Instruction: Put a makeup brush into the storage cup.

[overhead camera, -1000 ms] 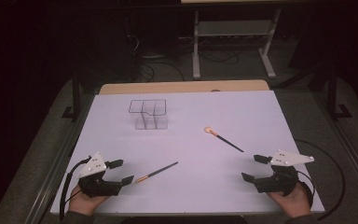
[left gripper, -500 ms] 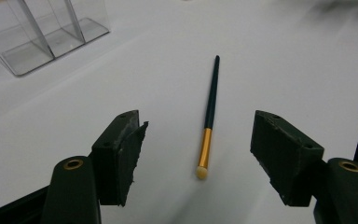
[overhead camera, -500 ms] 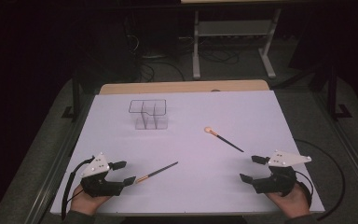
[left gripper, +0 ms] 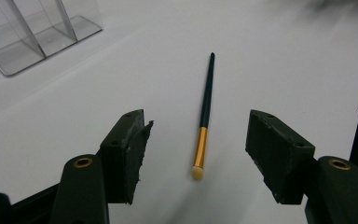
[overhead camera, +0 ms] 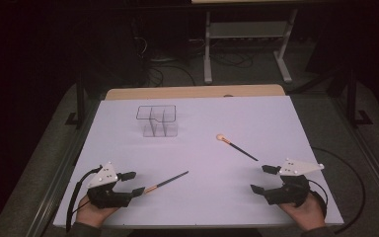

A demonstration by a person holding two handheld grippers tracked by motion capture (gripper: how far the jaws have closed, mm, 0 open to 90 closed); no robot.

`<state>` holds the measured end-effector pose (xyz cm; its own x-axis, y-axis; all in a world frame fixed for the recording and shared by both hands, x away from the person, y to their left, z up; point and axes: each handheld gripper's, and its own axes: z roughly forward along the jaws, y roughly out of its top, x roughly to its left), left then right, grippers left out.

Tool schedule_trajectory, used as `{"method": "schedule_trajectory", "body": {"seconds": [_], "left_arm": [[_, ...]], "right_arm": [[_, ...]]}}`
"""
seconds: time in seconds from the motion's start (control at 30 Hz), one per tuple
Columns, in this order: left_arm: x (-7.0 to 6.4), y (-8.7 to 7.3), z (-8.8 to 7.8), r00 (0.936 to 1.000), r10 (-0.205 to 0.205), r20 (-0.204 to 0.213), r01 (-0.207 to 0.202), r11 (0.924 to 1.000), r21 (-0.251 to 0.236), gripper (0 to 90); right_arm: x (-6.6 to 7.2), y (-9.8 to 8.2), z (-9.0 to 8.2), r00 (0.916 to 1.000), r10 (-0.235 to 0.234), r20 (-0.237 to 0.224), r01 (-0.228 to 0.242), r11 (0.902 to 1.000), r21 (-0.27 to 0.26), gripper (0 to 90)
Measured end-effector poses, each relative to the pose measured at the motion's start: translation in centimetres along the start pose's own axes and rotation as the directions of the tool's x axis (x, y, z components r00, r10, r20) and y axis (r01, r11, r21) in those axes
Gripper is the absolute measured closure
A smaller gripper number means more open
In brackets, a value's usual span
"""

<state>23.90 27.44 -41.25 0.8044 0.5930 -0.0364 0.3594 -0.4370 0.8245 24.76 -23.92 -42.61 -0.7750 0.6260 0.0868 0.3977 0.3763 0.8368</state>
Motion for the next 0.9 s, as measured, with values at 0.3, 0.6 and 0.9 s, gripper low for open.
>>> {"method": "schedule_trajectory", "body": {"seconds": [0.3,0.6,0.9], "left_arm": [[-0.1,0.3,0.7,0.9998,0.015,0.01,-0.015,0.9998,0.016,39.5],[0.3,1.1,1.4,0.9991,0.01,0.042,-0.011,0.999,0.044,46.1],[0.6,2.4,2.8,0.9966,0.022,0.08,-0.031,0.9935,0.11,47.8]], "right_arm": [[0.2,0.2,0.4,0.9999,-0.009,-0.009,0.009,0.9998,0.015,20.1],[0.1,0.2,0.3,0.9999,-0.008,-0.015,0.008,0.9999,0.014,19.7],[-0.1,0.4,-0.3,0.9999,-0.005,-0.013,0.005,1.0,0.001,19.3]]}}
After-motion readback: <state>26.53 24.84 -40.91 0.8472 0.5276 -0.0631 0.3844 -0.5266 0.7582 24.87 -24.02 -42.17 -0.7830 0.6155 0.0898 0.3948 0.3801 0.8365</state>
